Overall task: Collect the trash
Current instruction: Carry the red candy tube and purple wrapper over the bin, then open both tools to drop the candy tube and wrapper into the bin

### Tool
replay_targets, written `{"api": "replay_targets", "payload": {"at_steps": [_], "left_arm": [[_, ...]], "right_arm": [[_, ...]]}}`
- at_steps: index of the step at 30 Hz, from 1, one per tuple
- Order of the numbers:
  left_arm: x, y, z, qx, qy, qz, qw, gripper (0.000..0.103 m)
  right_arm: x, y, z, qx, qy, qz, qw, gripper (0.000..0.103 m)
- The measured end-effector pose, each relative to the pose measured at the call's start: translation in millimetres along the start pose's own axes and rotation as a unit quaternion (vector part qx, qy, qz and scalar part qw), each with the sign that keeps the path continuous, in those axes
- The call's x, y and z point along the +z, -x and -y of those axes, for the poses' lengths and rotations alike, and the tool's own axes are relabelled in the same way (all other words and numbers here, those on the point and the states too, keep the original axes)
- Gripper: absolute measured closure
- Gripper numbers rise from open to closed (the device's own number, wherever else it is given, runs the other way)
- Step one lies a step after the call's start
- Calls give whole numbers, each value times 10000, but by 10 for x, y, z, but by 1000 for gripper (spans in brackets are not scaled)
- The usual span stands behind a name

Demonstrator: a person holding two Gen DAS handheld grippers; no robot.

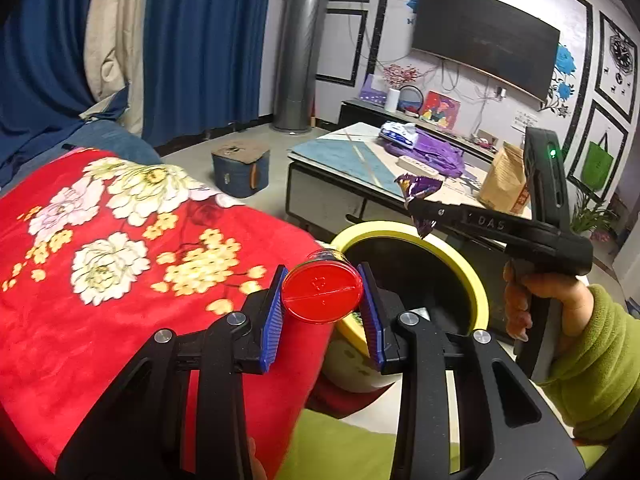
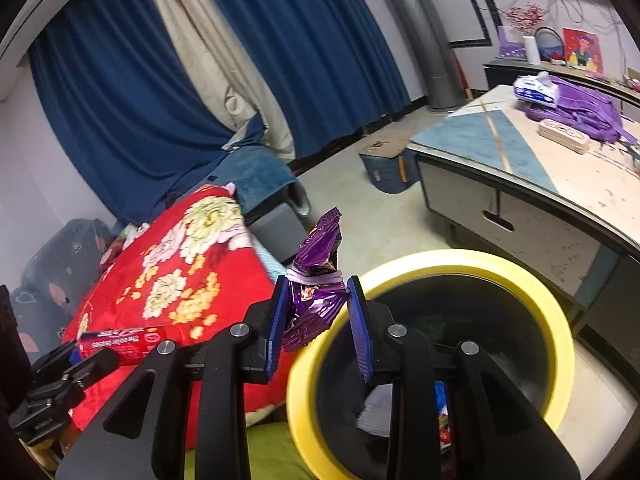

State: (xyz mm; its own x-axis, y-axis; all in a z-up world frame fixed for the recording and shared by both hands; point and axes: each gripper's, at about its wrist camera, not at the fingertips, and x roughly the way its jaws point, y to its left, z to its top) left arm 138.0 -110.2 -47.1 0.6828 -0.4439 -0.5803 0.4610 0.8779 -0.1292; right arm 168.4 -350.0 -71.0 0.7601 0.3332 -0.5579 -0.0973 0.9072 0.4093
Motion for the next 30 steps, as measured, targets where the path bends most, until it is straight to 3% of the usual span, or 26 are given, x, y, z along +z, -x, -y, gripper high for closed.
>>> {"api": "replay_targets", "payload": {"at_steps": [21,30], "left_arm": [[-92,-536,621,-715,-348,-508,9955,76],[-126,-797,710,-820,-370,-818,9926,76]], "right_arm": [[-407,34,696,-427,-478,-391,9972,74],[-510,56,909,-529,-730,-438,9950,72]]}}
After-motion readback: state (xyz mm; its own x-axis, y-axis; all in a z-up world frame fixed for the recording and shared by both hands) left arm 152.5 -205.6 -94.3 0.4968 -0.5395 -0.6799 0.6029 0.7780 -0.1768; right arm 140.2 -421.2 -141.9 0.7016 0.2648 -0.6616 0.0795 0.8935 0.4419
